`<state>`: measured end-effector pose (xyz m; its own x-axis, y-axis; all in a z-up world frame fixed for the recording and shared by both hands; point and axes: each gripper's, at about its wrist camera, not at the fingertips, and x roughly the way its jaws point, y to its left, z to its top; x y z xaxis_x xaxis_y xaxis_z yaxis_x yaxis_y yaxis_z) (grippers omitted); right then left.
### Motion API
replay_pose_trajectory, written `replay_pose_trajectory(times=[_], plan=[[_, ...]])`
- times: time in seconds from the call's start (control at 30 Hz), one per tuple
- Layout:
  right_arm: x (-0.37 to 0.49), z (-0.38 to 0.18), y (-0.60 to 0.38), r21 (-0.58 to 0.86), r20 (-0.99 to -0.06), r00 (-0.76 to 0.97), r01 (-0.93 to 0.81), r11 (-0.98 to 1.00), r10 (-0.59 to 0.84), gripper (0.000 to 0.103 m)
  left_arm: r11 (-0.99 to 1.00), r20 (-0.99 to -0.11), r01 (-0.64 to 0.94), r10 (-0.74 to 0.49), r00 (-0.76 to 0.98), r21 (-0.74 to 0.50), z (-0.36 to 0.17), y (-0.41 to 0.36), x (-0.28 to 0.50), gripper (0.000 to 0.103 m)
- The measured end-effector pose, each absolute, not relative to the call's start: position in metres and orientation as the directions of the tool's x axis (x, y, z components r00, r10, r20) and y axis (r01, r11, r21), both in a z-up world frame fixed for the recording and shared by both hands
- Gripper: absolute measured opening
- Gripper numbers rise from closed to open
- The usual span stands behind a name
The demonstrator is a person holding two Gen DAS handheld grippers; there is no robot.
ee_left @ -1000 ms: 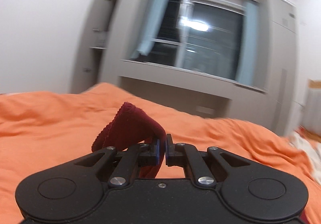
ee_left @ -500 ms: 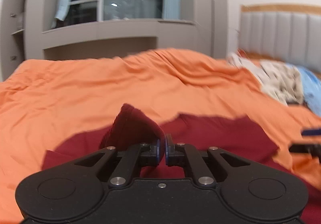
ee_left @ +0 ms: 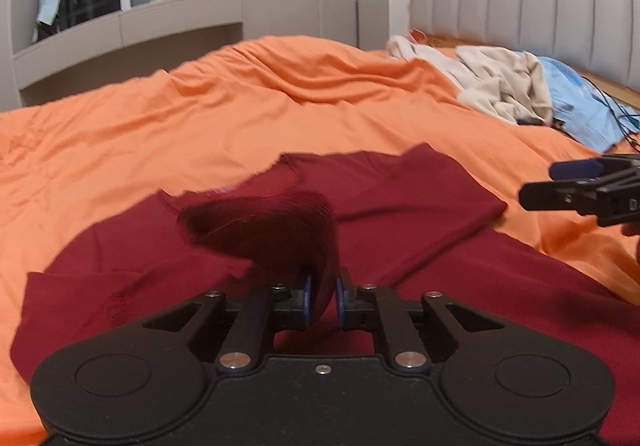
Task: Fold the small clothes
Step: 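Fold the held sleeve across the shirt body and open the left gripper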
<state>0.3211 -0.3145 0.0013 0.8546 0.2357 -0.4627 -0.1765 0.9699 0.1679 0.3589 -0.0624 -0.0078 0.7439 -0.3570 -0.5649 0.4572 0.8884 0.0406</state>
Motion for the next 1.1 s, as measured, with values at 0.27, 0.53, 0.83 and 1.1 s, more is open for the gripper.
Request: replay_pose_trajectory(times=[0.27, 0.53, 0.83, 1.1], plan=[[0.325, -0.003, -0.310, 0.160, -0.480, 0.843, -0.189, 0.969, 0.244, 0.103, 0.862, -0.595, 0.505, -0.424, 0.683, -0.034, -0.007, -0.055, 0.355, 0.055], [0.325, -0.008, -0.300, 0.160, -0.489, 0.822, -0.245, 0.956, 0.292, 0.103, 0.889, -0.569, 0.445, -0.423, 0.705, -0.109, 0.009, -0.019, 0.351, 0.090], [0.348, -0.006, -0.263, 0.100, -0.495, 0.787, -0.368, 0.924, 0.367, 0.103, 0.982, -0.510, 0.125, -0.181, 0.841, -0.143, 0.031, 0.103, 0.360, 0.102], [0.372, -0.015, -0.224, 0.089, -0.531, 0.741, -0.434, 0.897, 0.411, 0.103, 0.916, -0.538, -0.135, -0.098, 0.837, -0.377, 0.013, 0.205, 0.382, 0.102]])
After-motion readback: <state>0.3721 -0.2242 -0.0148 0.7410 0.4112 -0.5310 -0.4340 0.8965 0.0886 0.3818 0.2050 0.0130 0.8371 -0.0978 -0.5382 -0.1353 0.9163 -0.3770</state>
